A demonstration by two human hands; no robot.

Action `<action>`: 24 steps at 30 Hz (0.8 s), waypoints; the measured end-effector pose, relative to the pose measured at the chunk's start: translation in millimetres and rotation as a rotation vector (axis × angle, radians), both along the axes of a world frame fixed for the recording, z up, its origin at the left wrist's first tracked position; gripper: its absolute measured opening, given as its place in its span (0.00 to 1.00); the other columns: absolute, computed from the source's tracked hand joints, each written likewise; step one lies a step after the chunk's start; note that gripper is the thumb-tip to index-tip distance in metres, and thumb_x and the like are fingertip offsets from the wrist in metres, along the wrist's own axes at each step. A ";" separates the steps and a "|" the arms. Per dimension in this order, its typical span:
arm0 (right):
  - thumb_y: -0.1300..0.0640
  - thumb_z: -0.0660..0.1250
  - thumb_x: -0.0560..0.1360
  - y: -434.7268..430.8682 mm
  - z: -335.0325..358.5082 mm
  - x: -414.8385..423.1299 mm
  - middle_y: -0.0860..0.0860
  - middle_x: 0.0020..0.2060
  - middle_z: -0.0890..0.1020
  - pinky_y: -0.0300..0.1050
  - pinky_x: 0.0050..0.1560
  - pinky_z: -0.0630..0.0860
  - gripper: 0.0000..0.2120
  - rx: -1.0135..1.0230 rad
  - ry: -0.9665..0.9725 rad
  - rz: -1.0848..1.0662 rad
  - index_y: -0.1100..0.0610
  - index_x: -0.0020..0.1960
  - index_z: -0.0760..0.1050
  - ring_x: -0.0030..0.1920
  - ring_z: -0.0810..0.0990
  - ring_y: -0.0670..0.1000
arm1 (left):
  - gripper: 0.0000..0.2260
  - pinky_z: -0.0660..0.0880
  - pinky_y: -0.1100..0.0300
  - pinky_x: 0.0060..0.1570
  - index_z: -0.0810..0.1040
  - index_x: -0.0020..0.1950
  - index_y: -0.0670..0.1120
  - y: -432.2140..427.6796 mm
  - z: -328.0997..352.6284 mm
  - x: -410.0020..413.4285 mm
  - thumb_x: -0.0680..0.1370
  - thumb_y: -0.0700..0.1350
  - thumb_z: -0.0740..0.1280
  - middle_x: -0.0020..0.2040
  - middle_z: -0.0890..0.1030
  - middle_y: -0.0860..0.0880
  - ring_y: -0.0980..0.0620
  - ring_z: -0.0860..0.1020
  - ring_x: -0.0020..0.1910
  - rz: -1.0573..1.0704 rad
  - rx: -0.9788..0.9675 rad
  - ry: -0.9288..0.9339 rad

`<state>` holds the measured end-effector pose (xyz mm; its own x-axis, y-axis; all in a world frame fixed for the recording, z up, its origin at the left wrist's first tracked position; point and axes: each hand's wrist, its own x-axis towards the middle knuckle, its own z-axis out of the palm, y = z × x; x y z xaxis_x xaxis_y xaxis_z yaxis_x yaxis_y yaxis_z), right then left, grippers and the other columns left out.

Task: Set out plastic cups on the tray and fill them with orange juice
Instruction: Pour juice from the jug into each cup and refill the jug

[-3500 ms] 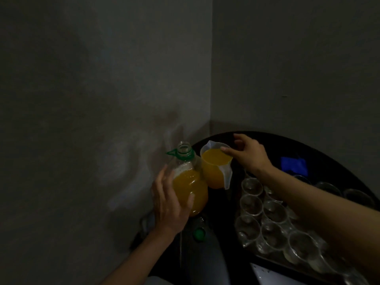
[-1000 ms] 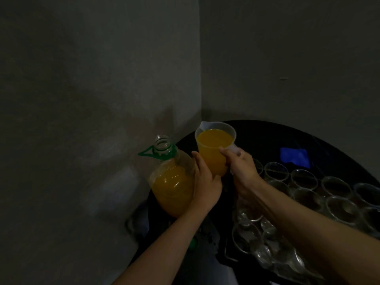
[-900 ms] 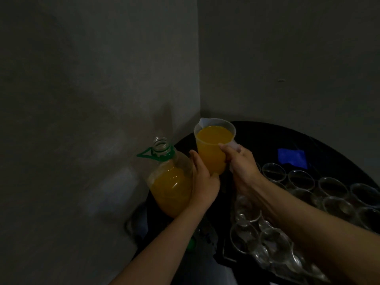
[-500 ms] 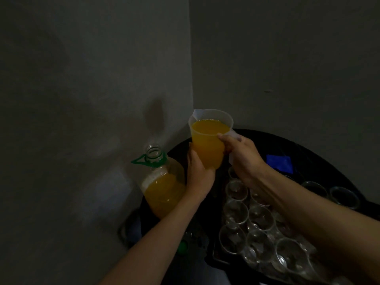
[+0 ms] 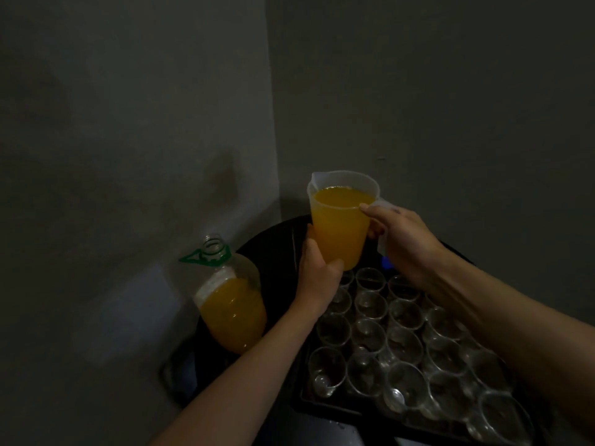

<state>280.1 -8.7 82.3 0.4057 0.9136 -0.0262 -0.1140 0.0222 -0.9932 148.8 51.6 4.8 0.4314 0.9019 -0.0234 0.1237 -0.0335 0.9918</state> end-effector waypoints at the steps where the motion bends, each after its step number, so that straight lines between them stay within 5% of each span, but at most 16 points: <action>1: 0.51 0.71 0.76 -5.4 1.4 4.4 0.49 0.35 0.72 0.41 0.40 0.71 0.11 0.000 -0.002 -0.002 0.55 0.52 0.72 0.35 0.72 0.44 | 0.40 0.75 0.54 0.42 0.58 0.78 0.59 -5.3 0.8 4.0 0.66 0.44 0.65 0.62 0.73 0.41 0.41 0.77 0.56 -0.019 -0.002 -0.009; 4: 0.52 0.72 0.76 -18.9 4.0 15.6 0.48 0.33 0.72 0.43 0.41 0.70 0.10 -0.030 -0.004 -0.039 0.55 0.47 0.72 0.34 0.72 0.44 | 0.38 0.77 0.47 0.48 0.60 0.76 0.59 -17.0 0.2 15.2 0.66 0.44 0.65 0.62 0.73 0.41 0.39 0.77 0.58 -0.050 -0.014 -0.035; 10: 0.51 0.73 0.75 -45.6 10.4 36.2 0.52 0.35 0.72 0.46 0.44 0.70 0.15 -0.093 -0.017 -0.073 0.57 0.54 0.73 0.37 0.72 0.49 | 0.32 0.79 0.42 0.54 0.64 0.66 0.69 -43.2 -4.0 31.0 0.65 0.46 0.65 0.61 0.72 0.47 0.44 0.76 0.57 -0.114 -0.092 -0.050; 15: 0.49 0.73 0.74 -61.0 11.7 48.2 0.47 0.34 0.78 0.49 0.51 0.71 0.20 -0.159 -0.016 -0.027 0.59 0.60 0.78 0.39 0.76 0.49 | 0.44 0.76 0.48 0.60 0.51 0.80 0.63 -65.3 -5.5 41.7 0.67 0.41 0.64 0.67 0.69 0.51 0.51 0.73 0.61 -0.170 -0.145 -0.087; 18: 0.53 0.68 0.78 -67.8 13.2 50.1 0.43 0.29 0.80 0.44 0.42 0.73 0.15 -0.180 -0.008 -0.023 0.59 0.61 0.77 0.30 0.79 0.41 | 0.44 0.75 0.53 0.56 0.49 0.81 0.61 -74.0 -8.4 45.7 0.68 0.39 0.63 0.66 0.69 0.50 0.52 0.73 0.59 -0.182 -0.144 -0.105; 24: 0.55 0.65 0.80 -76.5 20.4 51.3 0.44 0.25 0.79 0.35 0.25 0.73 0.05 -0.214 -0.007 0.002 0.57 0.49 0.75 0.26 0.78 0.40 | 0.46 0.73 0.40 0.67 0.49 0.79 0.67 -82.6 -15.5 53.0 0.65 0.44 0.64 0.72 0.67 0.49 0.46 0.71 0.67 -0.187 -0.202 -0.108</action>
